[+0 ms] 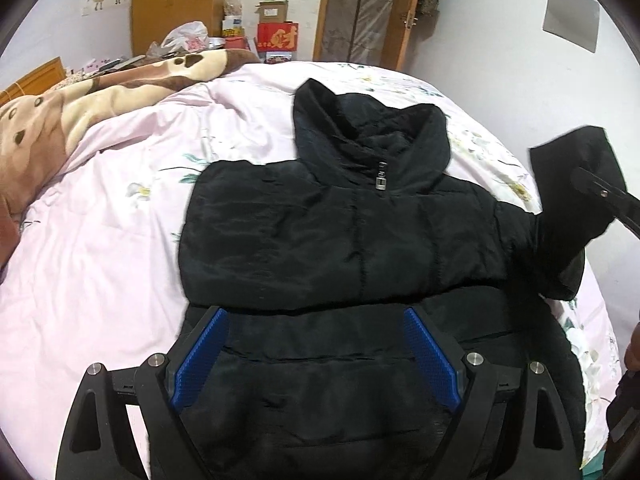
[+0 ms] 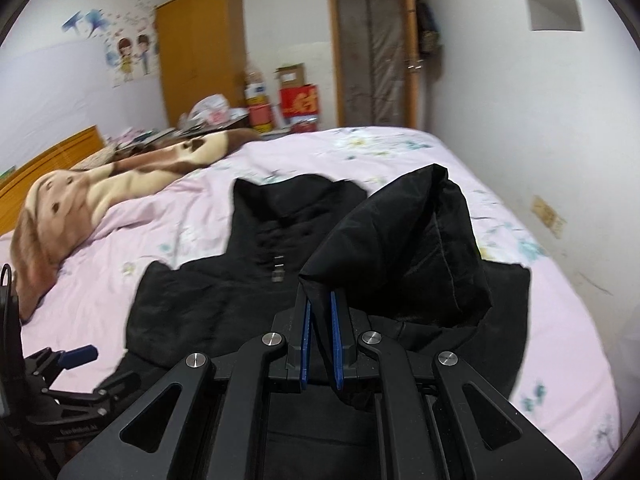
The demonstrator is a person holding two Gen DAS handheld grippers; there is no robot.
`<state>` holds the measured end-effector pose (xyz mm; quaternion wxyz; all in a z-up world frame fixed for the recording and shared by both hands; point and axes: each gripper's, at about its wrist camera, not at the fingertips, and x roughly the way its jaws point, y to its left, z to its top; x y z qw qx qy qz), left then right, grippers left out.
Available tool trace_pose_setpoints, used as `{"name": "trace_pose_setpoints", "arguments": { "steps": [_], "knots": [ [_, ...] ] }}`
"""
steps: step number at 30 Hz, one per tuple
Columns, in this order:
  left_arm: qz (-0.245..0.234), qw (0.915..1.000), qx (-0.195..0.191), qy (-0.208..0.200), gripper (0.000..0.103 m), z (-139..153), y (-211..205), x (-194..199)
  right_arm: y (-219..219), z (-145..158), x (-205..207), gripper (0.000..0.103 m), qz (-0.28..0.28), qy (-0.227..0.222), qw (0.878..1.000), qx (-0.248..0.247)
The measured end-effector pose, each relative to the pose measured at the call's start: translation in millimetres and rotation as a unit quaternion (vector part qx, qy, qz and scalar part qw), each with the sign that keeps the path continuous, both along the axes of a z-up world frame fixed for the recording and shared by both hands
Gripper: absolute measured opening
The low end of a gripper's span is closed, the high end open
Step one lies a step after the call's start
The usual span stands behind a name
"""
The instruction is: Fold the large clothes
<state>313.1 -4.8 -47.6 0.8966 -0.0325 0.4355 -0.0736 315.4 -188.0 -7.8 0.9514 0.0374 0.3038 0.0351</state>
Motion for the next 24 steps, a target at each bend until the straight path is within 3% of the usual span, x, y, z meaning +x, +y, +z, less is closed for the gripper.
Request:
{"name": "trace_pose_setpoints", "arguments": {
  "steps": [7,13,15,18,20,24],
  "knots": [
    [0.024,0.9993,-0.029,0.005,0.089,-5.4,35.2,5.3,56.9,-23.6,28.9,0.009,0.045,0.028,0.999,0.008],
    [0.025,0.9984,-0.049,0.01,0.089,-10.6,48.2,15.1,68.2,-49.8,49.2,0.009,0.051,0.068,0.996,0.012],
    [0.021,0.9982,-0.056,0.009,0.089,-11.4,45.6,19.0,63.7,-55.7,55.2,0.011,0.061,0.081,0.994,0.039],
    [0.01,0.9979,-0.063,0.008,0.089,-13.2,39.6,21.9,56.3,-50.0,50.5,0.025,0.084,0.064,0.992,0.063],
    [0.007,0.9975,-0.07,0.01,0.089,-15.5,35.6,23.8,54.1,-41.3,44.7,0.051,0.096,0.048,0.992,0.062],
    [-0.001,0.9958,-0.088,0.023,0.089,-18.7,26.6,28.5,46.7,-32.1,39.5,0.056,0.101,0.045,0.992,0.057]
  ]
}}
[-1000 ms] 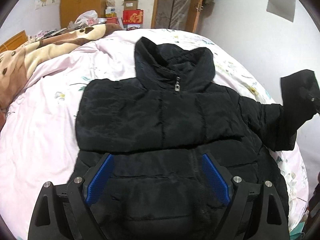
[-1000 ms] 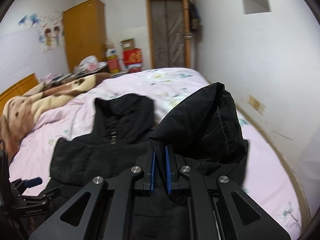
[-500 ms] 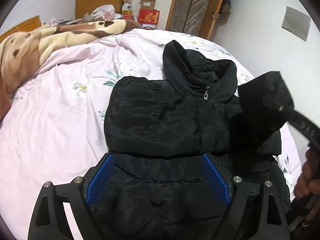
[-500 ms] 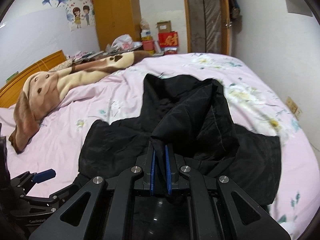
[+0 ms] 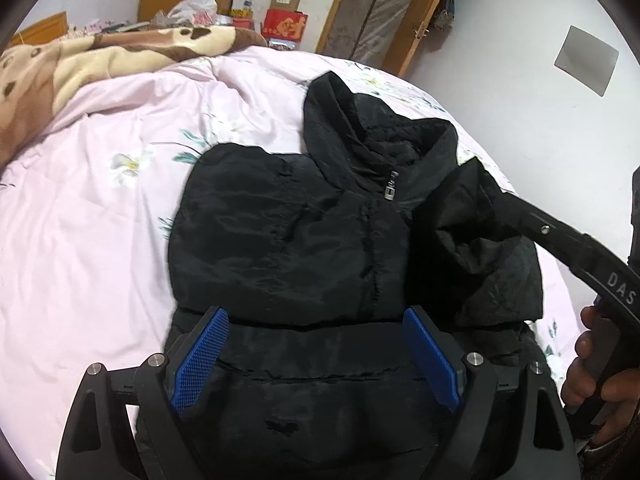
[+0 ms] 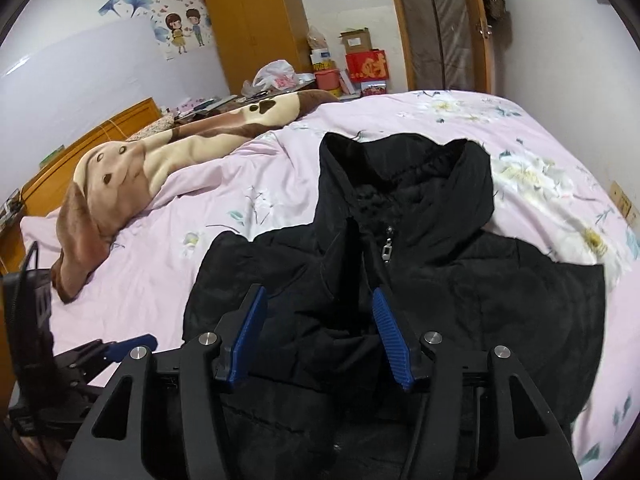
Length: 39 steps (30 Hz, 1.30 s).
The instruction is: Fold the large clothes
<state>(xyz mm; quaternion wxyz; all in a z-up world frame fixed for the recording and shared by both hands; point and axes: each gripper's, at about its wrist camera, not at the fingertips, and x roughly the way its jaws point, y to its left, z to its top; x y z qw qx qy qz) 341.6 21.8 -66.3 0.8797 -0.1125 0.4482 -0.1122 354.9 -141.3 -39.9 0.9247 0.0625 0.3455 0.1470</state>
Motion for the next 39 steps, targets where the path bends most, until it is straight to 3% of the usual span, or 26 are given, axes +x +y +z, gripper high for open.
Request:
{"name": "trace_pose_setpoints", "arguments": {
  "steps": [7,9,12,17,20,21,24,26,35,37,39],
  "knots": [
    [-0.018,0.9996,-0.019,-0.006,0.089,7.5,-28.6,15.3,-48.1,8.0,-28.4,0.058,-0.049,-0.016,0.998,0.039],
    [-0.034,0.9988,-0.031,-0.014,0.093,12.8,-41.6,21.5,-65.4,5.4,-38.1,0.059,-0.073,-0.014,0.996,0.044],
    [-0.031,0.9995,0.004,-0.009,0.094,8.6,-58.8,37.4,-90.4,-4.4,-52.4,0.06,-0.11,-0.003,0.993,0.034],
    [0.003,0.9977,0.051,0.045,0.094,-19.8,-66.9,69.3,-112.8,-22.5,-62.4,0.06,-0.148,0.021,0.989,0.004],
    [0.013,0.9978,0.03,0.058,0.076,-31.5,-67.9,77.0,-124.2,-30.4,-66.8,0.06,-0.163,0.026,0.986,0.006],
    [0.007,0.9977,0.021,0.063,0.056,-33.6,-69.0,78.1,-126.6,-32.9,-67.5,0.06,-0.166,0.03,0.986,0.008],
    [-0.002,0.9971,0.063,0.043,0.024,-28.6,-79.8,76.1,-134.6,-41.6,-68.8,0.06,-0.183,0.043,0.982,0.017],
    [-0.012,0.9976,0.063,0.029,0.016,-20.5,-82.5,72.9,-137.3,-44.0,-69.6,0.06,-0.188,0.047,0.981,0.023],
    [0.006,0.9979,0.02,-0.062,0.01,44.5,-59.2,60.4,-134.2,-29.9,-69.7,0.06,-0.19,0.019,0.982,0.005],
    [0.022,0.9962,0.034,-0.077,0.01,49.3,-49.6,57.9,-133.2,-27.8,-61.5,0.06,-0.189,0.015,0.982,-0.004],
    [0.038,0.9962,0.045,-0.064,0.01,39.1,-38.7,60.0,-130.8,-28.3,-54.9,0.06,-0.187,0.014,0.982,-0.009]
  ]
}}
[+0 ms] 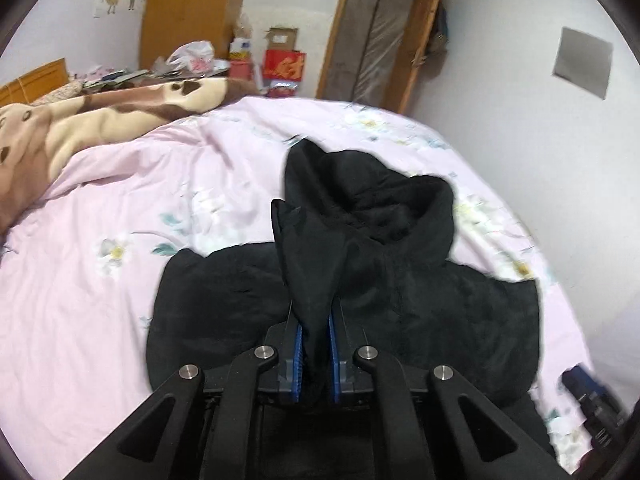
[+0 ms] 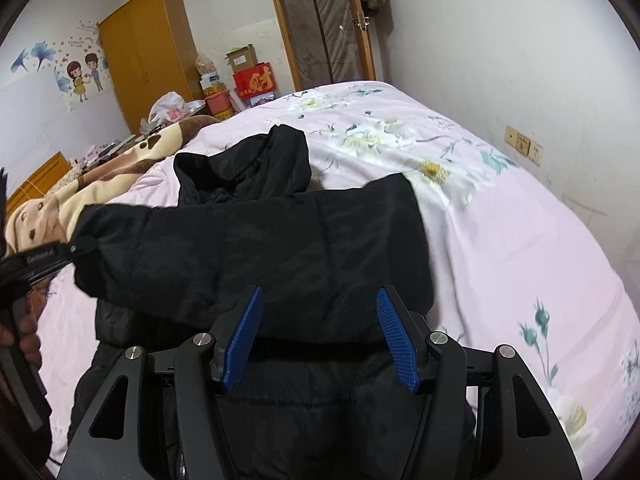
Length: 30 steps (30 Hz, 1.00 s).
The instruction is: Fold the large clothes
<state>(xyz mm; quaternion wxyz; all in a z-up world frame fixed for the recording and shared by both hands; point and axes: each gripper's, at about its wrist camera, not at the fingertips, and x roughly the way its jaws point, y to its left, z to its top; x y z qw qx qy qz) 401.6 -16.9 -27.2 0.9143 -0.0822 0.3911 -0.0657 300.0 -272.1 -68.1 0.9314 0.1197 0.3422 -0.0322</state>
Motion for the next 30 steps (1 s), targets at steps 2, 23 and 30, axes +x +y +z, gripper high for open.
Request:
{"name": "trace_pose_setpoints", "arguments": {
  "steps": [2,23,30],
  "knots": [
    [0.021,0.9992,-0.004,0.033,0.011,-20.7,10.1,6.7,4.9,-4.4,14.0,0.06,0.007,0.007,1.0,-0.012],
    [0.007,0.9942,-0.016,0.106,0.067,-79.5,43.8,36.4,8.7,-43.6,87.3,0.064,0.045,0.095,0.993,-0.059],
    [0.004,0.9975,-0.026,0.066,0.087,-29.2,56.6,92.0,-7.0,6.4,141.0,0.064,0.05,0.044,0.998,-0.01]
  ]
}}
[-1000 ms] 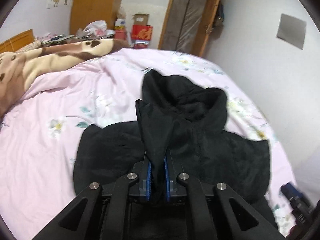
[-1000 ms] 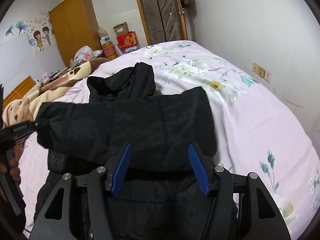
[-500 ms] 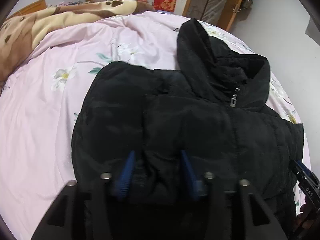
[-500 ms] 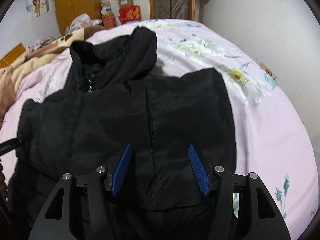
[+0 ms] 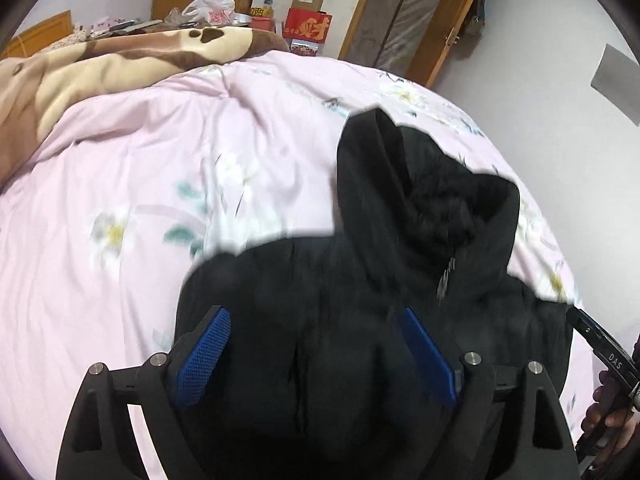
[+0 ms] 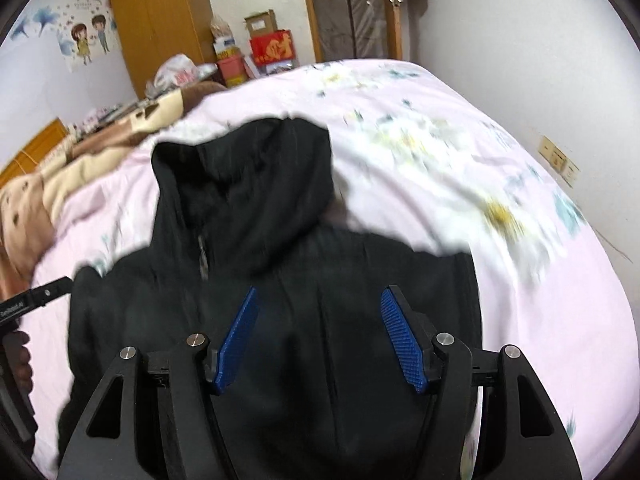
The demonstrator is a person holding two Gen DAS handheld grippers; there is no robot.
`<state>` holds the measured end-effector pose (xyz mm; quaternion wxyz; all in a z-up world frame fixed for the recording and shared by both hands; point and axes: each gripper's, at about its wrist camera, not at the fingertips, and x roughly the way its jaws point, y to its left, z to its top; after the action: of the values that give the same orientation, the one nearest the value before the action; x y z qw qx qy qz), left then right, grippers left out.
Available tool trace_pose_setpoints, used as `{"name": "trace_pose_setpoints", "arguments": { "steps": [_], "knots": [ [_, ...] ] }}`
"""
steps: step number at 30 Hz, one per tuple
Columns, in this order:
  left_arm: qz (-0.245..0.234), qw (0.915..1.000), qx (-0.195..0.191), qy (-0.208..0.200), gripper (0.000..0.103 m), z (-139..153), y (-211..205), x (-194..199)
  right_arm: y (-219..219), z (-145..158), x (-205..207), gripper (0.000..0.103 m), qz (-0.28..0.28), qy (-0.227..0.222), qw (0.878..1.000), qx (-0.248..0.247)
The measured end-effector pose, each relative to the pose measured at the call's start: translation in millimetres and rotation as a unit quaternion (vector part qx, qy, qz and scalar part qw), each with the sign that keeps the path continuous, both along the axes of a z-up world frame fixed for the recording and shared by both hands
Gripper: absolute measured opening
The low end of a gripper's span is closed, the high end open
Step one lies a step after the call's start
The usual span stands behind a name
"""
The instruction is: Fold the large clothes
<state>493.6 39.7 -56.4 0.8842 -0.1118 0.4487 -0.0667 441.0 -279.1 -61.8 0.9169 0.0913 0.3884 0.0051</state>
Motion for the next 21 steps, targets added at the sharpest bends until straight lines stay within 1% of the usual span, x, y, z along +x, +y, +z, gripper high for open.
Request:
{"name": "trace_pose_setpoints", "arguments": {
  "steps": [2,3,4,6,7,8,9,10,12,13,14,17,18,19,20,21],
  "knots": [
    [-0.01,0.9999,0.003,-0.005,0.088,8.9,-2.1,25.6,-5.7,10.6,26.1,0.064,-0.006,-0.005,1.0,0.014],
    [-0.006,1.0,0.006,0.0,0.088,12.3,-3.7,38.6,-9.9,14.2,39.8,0.064,-0.013,-0.003,1.0,0.022],
    [-0.005,0.9999,-0.005,0.012,0.088,16.0,-4.7,56.9,-14.1,17.0,55.4,0.064,-0.014,-0.001,0.999,0.03],
    [-0.014,0.9984,-0.048,0.026,0.089,18.3,-5.2,84.6,-22.2,17.7,81.5,0.064,-0.021,0.006,0.999,0.042],
    [0.002,0.9972,-0.069,0.027,0.089,21.0,-2.9,96.8,-27.4,17.2,96.0,0.064,-0.027,0.012,0.998,0.046],
    [0.011,0.9962,-0.085,0.018,0.089,24.6,-2.8,109.4,-32.7,15.4,109.6,0.064,-0.032,0.016,0.998,0.057],
    [0.014,0.9957,-0.09,0.012,0.089,27.1,-6.0,120.8,-35.9,13.0,120.1,0.064,-0.036,0.022,0.997,0.067],
    [0.019,0.9963,-0.083,0.008,0.089,28.1,-12.2,133.3,-37.5,10.7,128.7,0.064,-0.037,0.025,0.996,0.079],
    [0.006,0.9983,-0.056,0.015,0.09,24.1,-27.2,156.4,-40.6,1.4,147.5,0.065,-0.044,0.042,0.993,0.098],
    [0.004,0.9988,-0.047,0.016,0.09,21.9,-32.6,163.2,-41.0,-2.1,153.0,0.065,-0.047,0.049,0.992,0.104],
    [0.005,0.9995,-0.026,0.018,0.09,18.2,-40.4,171.3,-40.7,-6.2,161.8,0.065,-0.047,0.054,0.991,0.11],
    [0.002,0.9998,0.001,0.018,0.09,6.7,-58.3,186.8,-35.4,-22.1,176.1,0.065,-0.04,0.077,0.989,0.118],
    [0.006,0.9998,0.01,0.018,0.088,3.9,-63.4,188.7,-32.7,-25.8,178.0,0.065,-0.041,0.084,0.988,0.12],
    [0.007,0.9996,0.022,0.017,0.082,0.5,-68.6,190.5,-28.0,-29.1,177.3,0.063,-0.038,0.085,0.988,0.121],
    [0.008,0.9993,0.031,0.019,0.057,-2.7,-72.5,191.3,-24.2,-29.7,177.5,0.045,-0.033,0.083,0.989,0.116],
    [0.003,0.9991,0.036,0.024,0.032,-5.8,-76.2,193.1,-18.9,-29.9,176.7,0.033,-0.025,0.082,0.991,0.104]
  ]
}}
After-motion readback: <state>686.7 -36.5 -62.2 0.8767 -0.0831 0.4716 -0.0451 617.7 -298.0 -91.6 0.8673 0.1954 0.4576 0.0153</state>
